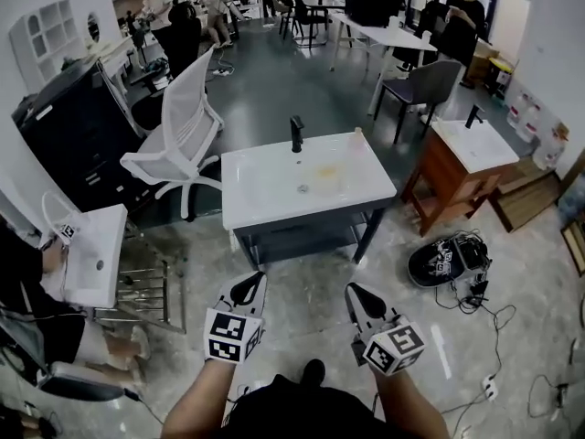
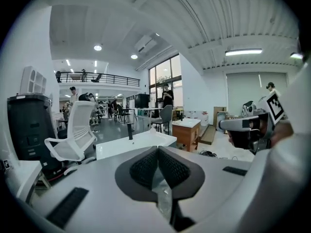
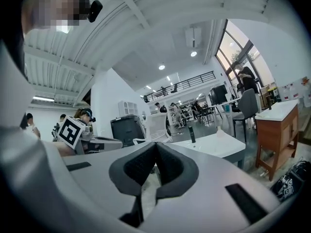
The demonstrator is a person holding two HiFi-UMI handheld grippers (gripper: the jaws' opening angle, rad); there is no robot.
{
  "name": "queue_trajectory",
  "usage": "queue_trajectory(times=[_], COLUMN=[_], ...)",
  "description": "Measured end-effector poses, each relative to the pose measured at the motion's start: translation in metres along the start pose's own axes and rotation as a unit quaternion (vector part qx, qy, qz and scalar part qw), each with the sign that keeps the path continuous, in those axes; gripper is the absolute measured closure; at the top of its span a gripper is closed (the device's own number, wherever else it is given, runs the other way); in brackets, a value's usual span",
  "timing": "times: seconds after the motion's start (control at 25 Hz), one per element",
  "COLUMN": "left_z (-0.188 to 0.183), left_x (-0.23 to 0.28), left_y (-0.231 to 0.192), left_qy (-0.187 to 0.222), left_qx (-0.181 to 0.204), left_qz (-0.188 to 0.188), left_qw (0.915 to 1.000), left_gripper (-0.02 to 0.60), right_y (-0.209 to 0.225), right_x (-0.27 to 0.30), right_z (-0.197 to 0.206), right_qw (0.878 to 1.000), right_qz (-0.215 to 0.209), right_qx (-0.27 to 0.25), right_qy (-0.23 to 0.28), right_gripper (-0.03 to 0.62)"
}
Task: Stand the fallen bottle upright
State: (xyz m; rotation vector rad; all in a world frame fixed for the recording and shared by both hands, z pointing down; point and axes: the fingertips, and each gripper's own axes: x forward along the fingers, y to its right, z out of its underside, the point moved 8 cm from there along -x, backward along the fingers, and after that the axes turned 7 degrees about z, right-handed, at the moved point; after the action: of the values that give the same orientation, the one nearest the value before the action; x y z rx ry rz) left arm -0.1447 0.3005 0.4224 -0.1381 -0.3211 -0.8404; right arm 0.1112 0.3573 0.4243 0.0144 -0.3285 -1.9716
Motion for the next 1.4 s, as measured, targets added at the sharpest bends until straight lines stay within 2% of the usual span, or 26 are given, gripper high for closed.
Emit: queue_trajectory(times=[0.24, 0.6, 1.0, 1.4], left_z=[-0.029, -0.032, -0.034, -0.053], left_x=[0.063, 0.124, 0.226, 0.311], left_y=[0.003, -0.027, -0.133, -0.231], left_qy=[0.003, -0.003, -0.018, -0.029], left_qx=[0.022, 0.028, 0.027, 0.035], left_qz=[0.02, 0.029, 0.057, 0.11], left_qw=[0.9996, 0.9992, 0.9978, 0.9929], left_gripper=[0.565, 0.565, 0.565, 0.565], right_y=[0.051, 0.077, 0.11, 0.133], right_x=[0.018, 0.063, 0.199, 0.323], right_z=[-0.018, -0.02, -0.039, -0.068], right_qw=[1.0, 0.999, 0.998, 0.995], right_qz=[0.012, 0.026, 0.042, 0.075], right_qx=[0.0, 0.005, 0.001, 0.003], right_qy=[0.002, -0.026, -0.046, -0.062], right_gripper=[0.582, 0.582, 0.582, 0.582])
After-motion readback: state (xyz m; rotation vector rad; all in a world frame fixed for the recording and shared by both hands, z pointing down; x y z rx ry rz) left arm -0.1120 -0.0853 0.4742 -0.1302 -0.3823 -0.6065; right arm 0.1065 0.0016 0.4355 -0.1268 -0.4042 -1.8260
